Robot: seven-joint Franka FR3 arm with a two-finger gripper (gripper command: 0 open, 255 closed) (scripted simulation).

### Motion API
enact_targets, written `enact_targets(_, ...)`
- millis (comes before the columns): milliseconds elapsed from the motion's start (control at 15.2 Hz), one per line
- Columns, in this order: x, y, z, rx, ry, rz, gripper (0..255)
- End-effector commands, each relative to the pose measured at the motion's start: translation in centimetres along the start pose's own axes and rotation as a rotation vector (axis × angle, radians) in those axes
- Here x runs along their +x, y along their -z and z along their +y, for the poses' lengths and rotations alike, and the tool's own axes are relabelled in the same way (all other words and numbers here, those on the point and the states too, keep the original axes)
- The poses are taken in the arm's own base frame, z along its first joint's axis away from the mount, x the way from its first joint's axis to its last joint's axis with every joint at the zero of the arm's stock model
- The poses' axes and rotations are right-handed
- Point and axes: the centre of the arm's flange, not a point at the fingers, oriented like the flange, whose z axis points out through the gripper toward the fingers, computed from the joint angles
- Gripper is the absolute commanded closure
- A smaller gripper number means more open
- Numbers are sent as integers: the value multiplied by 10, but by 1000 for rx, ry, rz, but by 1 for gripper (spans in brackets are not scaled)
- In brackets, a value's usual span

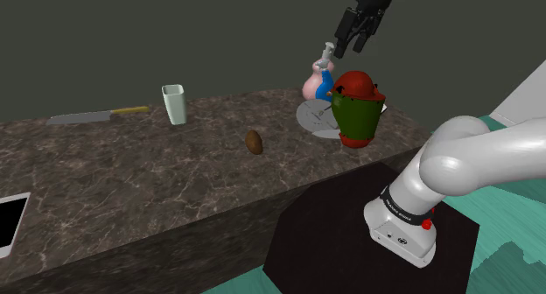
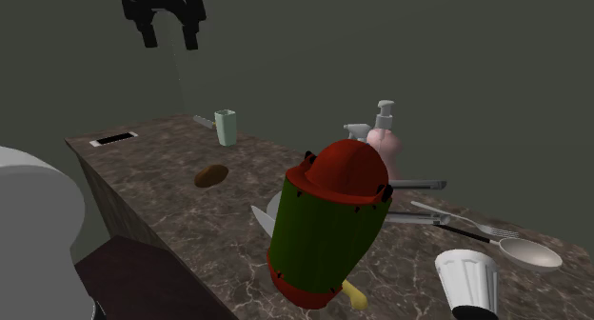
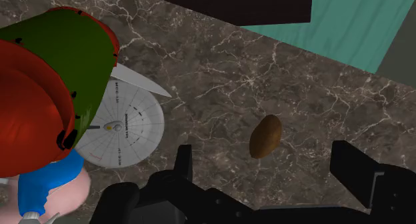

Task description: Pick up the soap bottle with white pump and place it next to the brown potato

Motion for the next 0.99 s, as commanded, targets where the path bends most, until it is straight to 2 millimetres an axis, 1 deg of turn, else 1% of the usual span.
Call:
enact_targets(0,0,0,0,0,0,0,0)
enact_targets(924,98,-49,147,-6,-16,13,0)
